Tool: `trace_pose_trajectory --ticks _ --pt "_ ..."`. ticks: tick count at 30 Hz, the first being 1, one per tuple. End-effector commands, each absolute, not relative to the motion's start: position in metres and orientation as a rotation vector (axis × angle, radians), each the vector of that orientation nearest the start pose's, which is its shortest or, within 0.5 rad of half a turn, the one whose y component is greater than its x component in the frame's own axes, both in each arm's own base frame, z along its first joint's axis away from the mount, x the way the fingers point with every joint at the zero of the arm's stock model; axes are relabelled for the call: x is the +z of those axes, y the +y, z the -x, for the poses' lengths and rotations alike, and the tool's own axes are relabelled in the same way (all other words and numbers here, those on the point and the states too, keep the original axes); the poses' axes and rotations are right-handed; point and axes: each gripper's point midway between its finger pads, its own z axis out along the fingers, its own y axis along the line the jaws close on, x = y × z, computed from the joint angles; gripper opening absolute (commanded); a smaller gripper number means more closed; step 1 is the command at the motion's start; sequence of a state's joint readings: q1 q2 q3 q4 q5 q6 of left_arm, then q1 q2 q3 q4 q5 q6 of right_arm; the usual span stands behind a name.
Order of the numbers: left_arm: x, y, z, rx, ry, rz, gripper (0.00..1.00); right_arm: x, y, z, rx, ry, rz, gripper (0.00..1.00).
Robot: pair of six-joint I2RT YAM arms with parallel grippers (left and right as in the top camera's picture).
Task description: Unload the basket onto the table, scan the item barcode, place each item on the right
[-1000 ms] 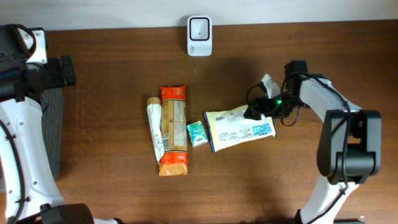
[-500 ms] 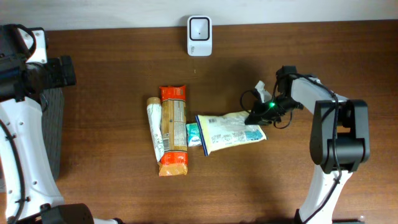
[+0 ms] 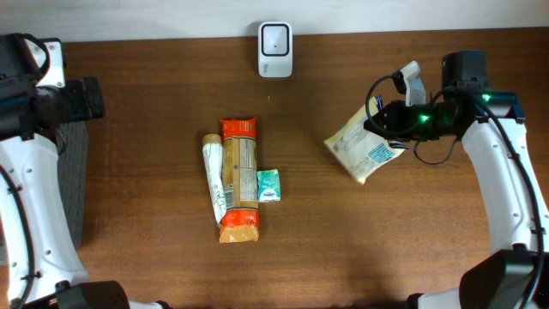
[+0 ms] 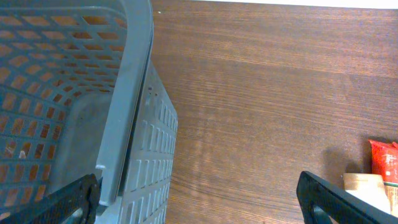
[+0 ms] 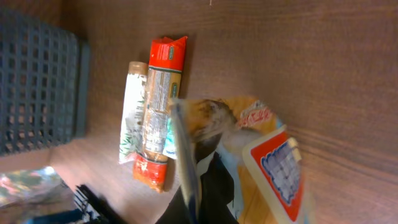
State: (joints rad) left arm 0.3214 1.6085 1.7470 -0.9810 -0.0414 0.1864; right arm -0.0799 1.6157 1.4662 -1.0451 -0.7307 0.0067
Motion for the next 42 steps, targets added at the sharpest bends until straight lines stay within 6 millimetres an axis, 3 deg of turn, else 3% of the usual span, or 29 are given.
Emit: trace_pose_trajectory --ticks 1,3,6,8,12,13,15,16,18,19,21,23,25,28,31,32,33,35,39,42 --pt "0.289 0.142 -0.405 0.274 2.418 0.192 0.99 0.222 0.096 -0.367 1.106 2.570 -0.024 0.04" --pt "0.289 0.142 -0.405 0.274 2.418 0.193 0.99 0.238 0.109 -0.366 1.257 2.492 0.016 0.04" --pt "0.289 0.142 -0.405 0.274 2.418 0.193 0.99 0.232 0.106 -0.368 1.231 2.520 -0.029 0.04" --pt "0.289 0.142 -0.405 0.274 2.418 0.193 0.99 0.196 0.100 -0.368 1.144 2.629 -0.127 0.04" --pt "0.289 0.142 -0.405 0.274 2.418 0.193 0.99 0.128 0.085 -0.371 1.132 2.720 -0.262 0.04" --pt "0.289 0.142 -0.405 0.274 2.418 0.193 0.99 0.102 0.065 -0.369 0.988 2.797 -0.334 0.04" --pt "0.289 0.142 -0.405 0.274 2.418 0.193 0.99 0.071 0.026 -0.357 0.616 2.940 -0.416 0.06" --pt "0.289 0.142 -0.405 0.274 2.418 0.192 0.99 0.068 0.013 -0.352 0.495 2.975 -0.409 0.19" --pt "0.289 0.142 -0.405 0.274 2.418 0.193 0.99 0.073 -0.005 -0.348 0.328 3.016 -0.355 0.68" --pt "0.289 0.142 -0.405 0.274 2.418 0.193 0.99 0.079 -0.007 -0.350 0.304 3.018 -0.309 0.82" --pt "0.289 0.142 -0.405 0.274 2.418 0.193 0.99 0.098 -0.007 -0.357 0.296 3.004 -0.177 0.90" --pt "0.289 0.142 -0.405 0.274 2.418 0.193 0.99 0.118 0.000 -0.362 0.356 2.984 -0.119 0.92" --pt "0.289 0.142 -0.405 0.274 2.418 0.193 0.99 0.123 0.014 -0.357 0.453 2.991 -0.124 0.92" --pt "0.289 0.142 -0.405 0.274 2.418 0.193 0.99 0.119 0.035 -0.346 0.519 3.041 -0.504 0.88" --pt "0.289 0.142 -0.405 0.274 2.418 0.192 0.99 0.115 0.051 -0.353 0.522 3.000 -0.674 0.88" --pt "0.289 0.142 -0.405 0.274 2.418 0.192 0.99 0.115 0.053 -0.356 0.524 2.980 -0.756 0.97" --pt "0.289 0.142 -0.405 0.274 2.418 0.193 0.99 0.115 0.055 -0.358 0.518 2.958 -0.847 0.99" --pt "0.289 0.142 -0.405 0.274 2.418 0.192 0.99 0.112 0.057 -0.358 0.488 2.933 -1.004 0.99" --pt "0.289 0.142 -0.405 0.274 2.418 0.193 0.99 0.095 0.063 -0.350 0.402 2.983 -1.083 0.96" --pt "0.289 0.142 -0.405 0.274 2.418 0.192 0.99 0.086 0.052 -0.337 0.144 2.931 -1.311 0.99"
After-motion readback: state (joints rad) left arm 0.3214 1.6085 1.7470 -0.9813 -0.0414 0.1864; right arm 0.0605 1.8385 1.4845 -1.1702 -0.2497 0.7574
